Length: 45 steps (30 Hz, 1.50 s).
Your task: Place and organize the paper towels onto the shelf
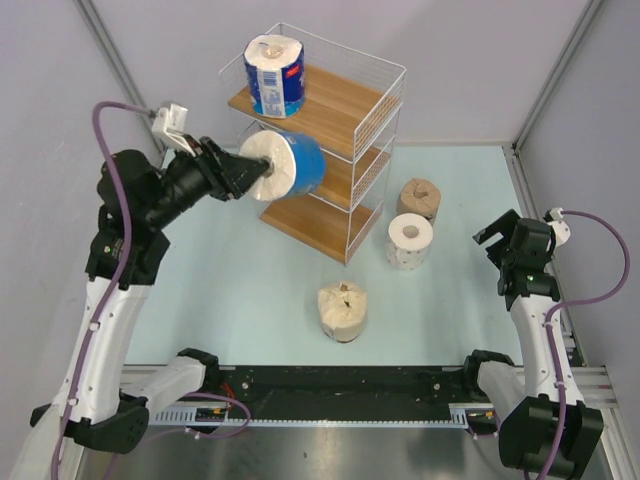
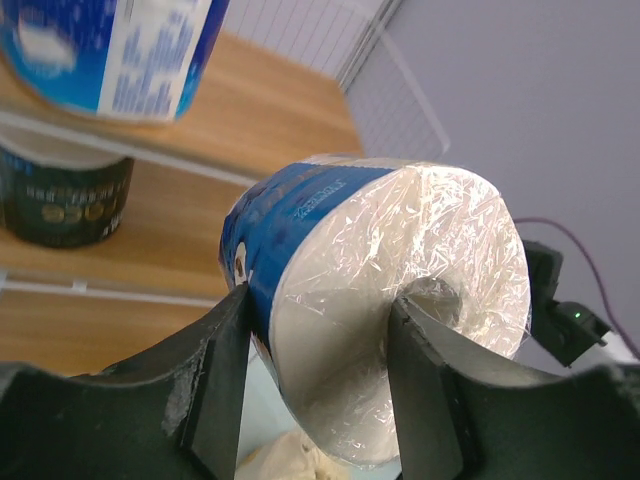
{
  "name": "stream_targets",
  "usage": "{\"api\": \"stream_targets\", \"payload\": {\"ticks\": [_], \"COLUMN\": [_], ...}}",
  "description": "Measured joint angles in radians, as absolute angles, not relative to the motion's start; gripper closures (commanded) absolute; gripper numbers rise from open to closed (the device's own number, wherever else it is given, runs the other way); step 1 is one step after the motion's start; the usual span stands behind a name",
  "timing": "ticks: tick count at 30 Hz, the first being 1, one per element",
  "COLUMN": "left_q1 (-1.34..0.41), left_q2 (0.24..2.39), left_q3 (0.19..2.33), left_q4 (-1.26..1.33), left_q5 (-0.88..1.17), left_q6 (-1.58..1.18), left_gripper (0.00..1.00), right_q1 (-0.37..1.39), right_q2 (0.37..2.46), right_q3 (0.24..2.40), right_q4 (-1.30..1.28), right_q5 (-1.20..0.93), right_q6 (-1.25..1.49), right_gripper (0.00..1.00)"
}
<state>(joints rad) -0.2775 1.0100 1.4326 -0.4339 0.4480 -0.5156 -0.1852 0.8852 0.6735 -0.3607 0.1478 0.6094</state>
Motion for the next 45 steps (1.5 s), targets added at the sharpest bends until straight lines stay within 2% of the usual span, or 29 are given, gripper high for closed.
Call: {"api": "stream_targets", "payload": {"ticks": [7, 14, 21, 35, 45], "left_q1": [-0.279, -0.279, -0.279, -0.279, -0.279], "left_q2": [1.128, 1.296, 1.383, 1.398, 1.409], "left_q3": [1.650, 1.767, 1.805, 1.819, 1.808], "left_q4": [-0.374, -0.349, -0.339, -0.308, -0.289], "left_q5": [0.471, 0.483, 0.474, 0.456, 0.444], "left_q6": [-0.517, -0.523, -0.525, -0.526, -0.526], "left_gripper": [0.64, 0.65, 0.66, 0.62, 0.46], "right_q1": [-0.186, -0.197, -0.208, -0.214, -0.218], "right_q2": [0.865, 0.841, 0.839, 0.847, 0.853], "right_q3": [0.673, 0.673, 0.673, 0.673, 0.673], "right_q4": [-0.362, -0.372, -0.377, -0.377, -0.377], "right_q5": [0.148, 0.151, 0.152, 0.151, 0.149], "right_q6": [0.609, 0.603, 0.601, 0.600, 0.598], "right_gripper": [0.00, 0.00, 0.00, 0.00, 0.00]}}
